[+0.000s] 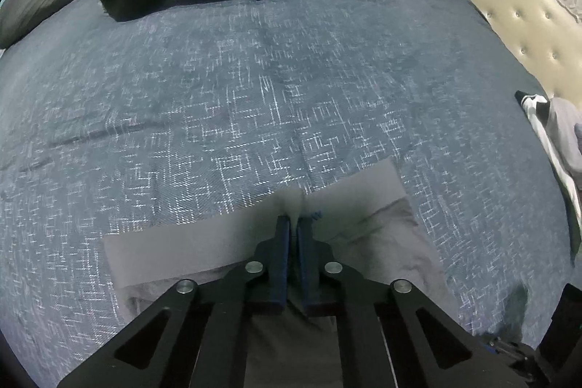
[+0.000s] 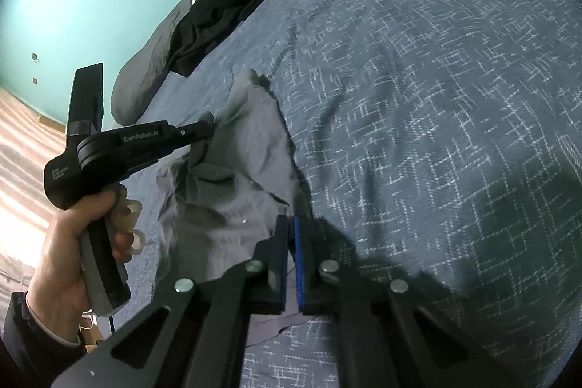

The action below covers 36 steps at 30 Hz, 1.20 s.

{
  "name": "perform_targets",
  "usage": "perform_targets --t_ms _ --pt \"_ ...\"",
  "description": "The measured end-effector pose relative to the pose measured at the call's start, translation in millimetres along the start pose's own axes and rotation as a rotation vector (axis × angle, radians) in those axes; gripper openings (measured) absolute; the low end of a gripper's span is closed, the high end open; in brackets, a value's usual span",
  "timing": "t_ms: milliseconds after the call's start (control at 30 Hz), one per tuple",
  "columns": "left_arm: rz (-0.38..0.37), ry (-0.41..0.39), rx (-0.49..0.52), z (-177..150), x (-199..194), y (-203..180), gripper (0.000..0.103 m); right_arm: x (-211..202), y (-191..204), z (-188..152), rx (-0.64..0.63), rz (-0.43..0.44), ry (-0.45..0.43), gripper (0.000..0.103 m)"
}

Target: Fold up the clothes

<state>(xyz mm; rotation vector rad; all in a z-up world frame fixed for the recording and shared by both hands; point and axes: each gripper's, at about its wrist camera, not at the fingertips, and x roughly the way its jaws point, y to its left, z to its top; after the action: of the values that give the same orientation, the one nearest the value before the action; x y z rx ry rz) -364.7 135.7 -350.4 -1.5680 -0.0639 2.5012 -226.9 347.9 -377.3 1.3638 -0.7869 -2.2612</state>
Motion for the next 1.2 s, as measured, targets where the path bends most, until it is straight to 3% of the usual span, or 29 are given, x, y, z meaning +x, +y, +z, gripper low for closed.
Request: perform_targets --t_ms 300,567,767,800,833,900,1200 --pt "0.005 -0.034 -0.004 4 -12 2 0.003 -15 -6 1 0.027 0.002 -0.044 0.003" --pt "0.011 -0.047 -0.010 4 -14 0 0.003 -12 -12 -2 0.056 0.004 -0.029 0.003" --pt "0.003 -0.080 -0.016 4 -24 0 0.003 -20 -26 3 0.146 -0.023 -0.063 0.007" --pt "0.002 -0.085 -0.014 5 -27 0 0.003 -24 -27 4 0.151 -0.014 -0.079 0.010" --pt "0.002 -0.089 -0.012 5 -29 -1 0.003 -26 -27 4 0.152 -0.008 -0.088 0.023" --pt "0.000 -0.096 -0.009 6 -32 -2 0.003 -26 -24 4 0.145 0.007 -0.088 0.037" --pt "0.001 -0.097 -0.004 7 -37 -3 0.003 -15 7 -6 -0.008 -0.020 -0.049 0.033"
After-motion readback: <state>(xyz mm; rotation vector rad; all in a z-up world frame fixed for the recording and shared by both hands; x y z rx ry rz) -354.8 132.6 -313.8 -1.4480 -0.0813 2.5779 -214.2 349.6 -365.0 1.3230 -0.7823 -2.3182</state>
